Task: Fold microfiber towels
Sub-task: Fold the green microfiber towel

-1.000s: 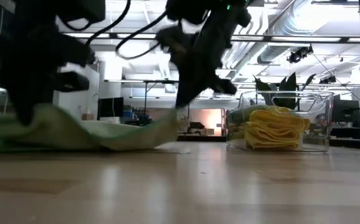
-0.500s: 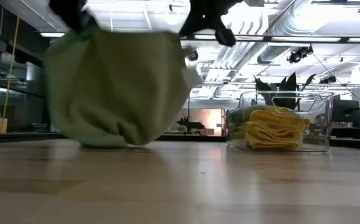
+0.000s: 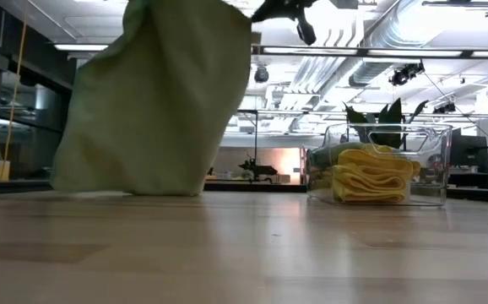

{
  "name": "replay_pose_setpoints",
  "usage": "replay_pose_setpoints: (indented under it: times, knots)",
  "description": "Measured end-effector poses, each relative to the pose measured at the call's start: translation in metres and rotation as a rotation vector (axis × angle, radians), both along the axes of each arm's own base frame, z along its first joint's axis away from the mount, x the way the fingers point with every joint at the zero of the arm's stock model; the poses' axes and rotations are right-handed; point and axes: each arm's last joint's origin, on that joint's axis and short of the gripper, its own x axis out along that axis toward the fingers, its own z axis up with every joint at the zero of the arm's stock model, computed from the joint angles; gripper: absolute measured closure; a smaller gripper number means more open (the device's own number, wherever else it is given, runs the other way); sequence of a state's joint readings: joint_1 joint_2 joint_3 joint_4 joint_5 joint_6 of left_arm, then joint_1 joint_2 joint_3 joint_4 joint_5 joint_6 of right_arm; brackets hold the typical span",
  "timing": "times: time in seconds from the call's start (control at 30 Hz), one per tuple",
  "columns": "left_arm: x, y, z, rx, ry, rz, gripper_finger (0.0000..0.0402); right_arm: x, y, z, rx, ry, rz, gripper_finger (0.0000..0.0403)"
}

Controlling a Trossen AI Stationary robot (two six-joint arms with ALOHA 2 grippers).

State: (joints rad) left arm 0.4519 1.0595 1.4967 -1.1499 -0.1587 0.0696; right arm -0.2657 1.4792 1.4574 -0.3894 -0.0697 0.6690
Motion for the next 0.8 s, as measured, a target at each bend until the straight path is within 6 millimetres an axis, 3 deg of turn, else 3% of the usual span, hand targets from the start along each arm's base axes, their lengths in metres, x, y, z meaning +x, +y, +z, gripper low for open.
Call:
replay_pose_setpoints:
  times: [0.3,0.6,0.8]
  knots:
    - [-0.006,0.037,-0.017,0.113,0.301,0.318,0.0401,-0.008,-0.04,0.0,-0.086,-0.017,-0.133,0.0403]
    - [0.009,0.106,-0.023,0.308,0.421,0.438,0.0401,-0.018,-0.081,0.009,-0.125,-0.126,-0.287,0.0403]
    - [0.008,0.119,-0.015,0.421,0.408,0.503,0.0402,-0.027,-0.096,0.019,-0.193,-0.155,-0.336,0.0401]
